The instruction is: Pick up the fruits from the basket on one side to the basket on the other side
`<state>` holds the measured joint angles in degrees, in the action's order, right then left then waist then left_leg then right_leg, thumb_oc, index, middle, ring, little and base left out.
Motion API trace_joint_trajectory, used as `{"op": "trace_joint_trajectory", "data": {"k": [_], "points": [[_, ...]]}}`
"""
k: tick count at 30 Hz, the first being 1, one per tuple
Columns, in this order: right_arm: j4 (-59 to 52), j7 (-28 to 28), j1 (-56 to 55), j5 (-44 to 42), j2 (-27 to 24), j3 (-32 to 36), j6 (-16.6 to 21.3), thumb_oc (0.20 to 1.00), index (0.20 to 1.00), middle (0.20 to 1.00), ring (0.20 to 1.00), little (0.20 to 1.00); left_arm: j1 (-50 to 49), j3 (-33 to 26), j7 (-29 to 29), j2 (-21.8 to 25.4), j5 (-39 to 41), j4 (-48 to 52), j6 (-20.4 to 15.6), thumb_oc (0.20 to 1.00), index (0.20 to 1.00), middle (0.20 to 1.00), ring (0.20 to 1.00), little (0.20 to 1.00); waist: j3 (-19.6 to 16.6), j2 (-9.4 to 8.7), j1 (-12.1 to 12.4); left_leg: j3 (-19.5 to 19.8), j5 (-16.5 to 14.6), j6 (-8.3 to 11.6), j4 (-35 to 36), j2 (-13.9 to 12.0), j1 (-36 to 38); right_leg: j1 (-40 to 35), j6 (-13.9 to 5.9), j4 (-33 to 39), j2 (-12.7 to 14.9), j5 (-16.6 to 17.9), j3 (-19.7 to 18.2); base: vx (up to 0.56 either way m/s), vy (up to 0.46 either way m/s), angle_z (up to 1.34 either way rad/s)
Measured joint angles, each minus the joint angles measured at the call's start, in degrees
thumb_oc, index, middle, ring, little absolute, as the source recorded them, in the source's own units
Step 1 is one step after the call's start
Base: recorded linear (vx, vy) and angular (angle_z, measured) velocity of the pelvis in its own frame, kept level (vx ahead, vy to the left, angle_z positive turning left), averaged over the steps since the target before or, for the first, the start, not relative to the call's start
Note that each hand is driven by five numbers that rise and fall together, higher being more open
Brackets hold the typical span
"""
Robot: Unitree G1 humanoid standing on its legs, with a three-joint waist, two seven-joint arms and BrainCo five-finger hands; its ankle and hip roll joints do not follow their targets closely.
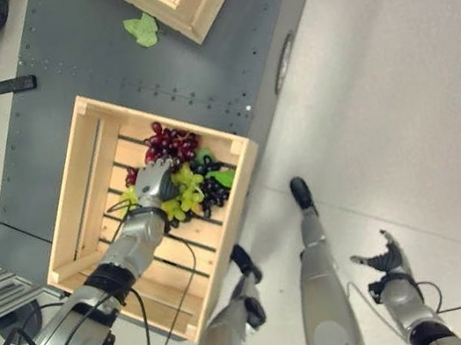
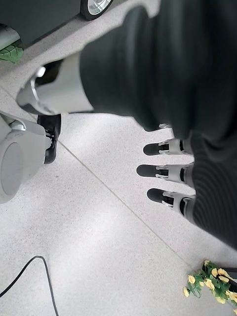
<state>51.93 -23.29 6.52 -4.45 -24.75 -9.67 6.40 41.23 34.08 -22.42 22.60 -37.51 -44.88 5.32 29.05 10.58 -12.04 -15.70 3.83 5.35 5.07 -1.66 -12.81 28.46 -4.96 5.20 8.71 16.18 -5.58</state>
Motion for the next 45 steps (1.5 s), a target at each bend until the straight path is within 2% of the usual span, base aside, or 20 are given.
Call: {"op": "trace_joint_trajectory", "data": {"k": [10, 15, 17, 21, 28, 34, 37, 45], "points": [[0.09, -0.50, 0.03, 0.03, -0.02, -0.04, 0.02, 1.000, 1.000, 1.000, 1.000, 1.000, 0.01, 0.95, 0.02, 1.25, -0.65, 0.05, -1.18, 0.200, 0.200, 0.200, 0.200, 0.200, 0.00, 0.00, 0.10, 0.04, 0.09, 0.28, -0.01, -0.08, 0.03, -0.02, 0.00, 0.00, -0.31, 0.00, 0.02, 0.00, 0.000, 0.00], [0.06, -0.51, 0.07, 0.02, -0.02, 0.01, 0.02, 1.000, 1.000, 1.000, 1.000, 1.000, -1.03, -0.95, 0.03, 1.13, 1.62, 0.55, -2.07, 0.200, 0.200, 0.200, 0.200, 0.200, 0.01, -0.01, 0.15, 0.06, 0.07, 0.30, 0.00, -0.15, 0.07, -0.05, 0.00, 0.00, -0.34, 0.00, 0.11, 0.00, 0.000, 0.00], [-0.08, -0.51, 0.10, 0.01, 0.00, 0.15, 0.02, 1.000, 1.000, 1.000, 1.000, 1.000, -2.96, -4.80, 0.15, 0.58, 5.11, 1.52, -3.35, 0.200, 0.200, 0.200, 0.200, 0.200, 0.03, -0.04, -0.16, 0.05, 0.02, 0.37, -0.01, -0.24, 0.11, -0.04, 0.00, 0.00, -0.30, 0.00, 0.12, 0.00, 0.000, -0.02], [-0.87, -0.49, 0.02, 0.00, 0.02, 0.43, 0.01, 1.000, 1.000, 1.000, 1.000, 1.000, -11.12, -13.23, 0.14, 0.38, 20.21, 9.10, -6.77, 0.200, 0.200, 0.200, 0.200, 0.200, 0.11, -0.16, -0.31, 0.16, -0.06, 0.47, -0.02, -0.47, 0.13, 0.04, -0.03, -0.01, -0.55, 0.03, 0.21, 0.00, -0.003, -0.03], [-2.84, 0.62, -0.03, 0.00, -0.11, 2.31, -0.03, 1.000, 1.000, 1.000, 1.000, 1.000, -22.92, -19.69, 1.89, 0.82, 35.45, 19.90, -9.75, 0.200, 0.200, 0.200, 0.200, 0.200, 0.12, -0.17, 0.77, 0.27, -0.18, 0.51, -0.02, -0.58, -0.01, 0.14, -0.07, -0.01, -0.64, 0.06, 0.32, 0.00, 0.000, 0.00], [-4.59, 2.88, -0.93, 0.04, -0.64, 3.60, -0.05, 1.000, 1.000, 1.000, 1.000, 1.000, -36.39, -27.09, 5.10, 3.30, 51.45, 30.68, -12.93, 0.200, 0.200, 0.200, 0.200, 0.200, 0.14, -0.19, 0.99, 0.58, -0.26, 0.57, -0.04, -0.68, -0.22, 0.21, -0.05, 0.00, -0.67, 0.04, 0.53, 0.00, -0.006, 0.02], [-4.46, 3.45, -1.48, 0.05, -0.74, 4.21, -0.08, 1.000, 1.000, 1.000, 1.000, 1.000, -38.15, -28.26, 6.16, 3.82, 54.32, 33.26, -13.32, 0.200, 0.200, 0.200, 0.200, 0.200, 0.14, -0.19, 2.19, 0.77, -0.25, 0.58, -0.05, -0.71, -0.30, 0.22, -0.05, -0.01, -0.66, 0.06, 0.66, 0.00, -0.004, 0.02], [-6.19, 4.64, -1.59, 0.56, -1.13, 4.52, -0.09, 1.000, 1.000, 1.000, 1.000, 1.000, -39.72, -28.70, 8.45, 4.82, 57.06, 41.06, -14.11, 0.200, 0.200, 0.200, 0.200, 0.200, 0.14, -0.20, 2.85, 1.67, -0.20, 0.55, -0.06, -0.85, -0.76, 0.17, 0.01, -0.02, -0.63, 0.09, 1.49, 0.00, -0.007, 0.05]]}}
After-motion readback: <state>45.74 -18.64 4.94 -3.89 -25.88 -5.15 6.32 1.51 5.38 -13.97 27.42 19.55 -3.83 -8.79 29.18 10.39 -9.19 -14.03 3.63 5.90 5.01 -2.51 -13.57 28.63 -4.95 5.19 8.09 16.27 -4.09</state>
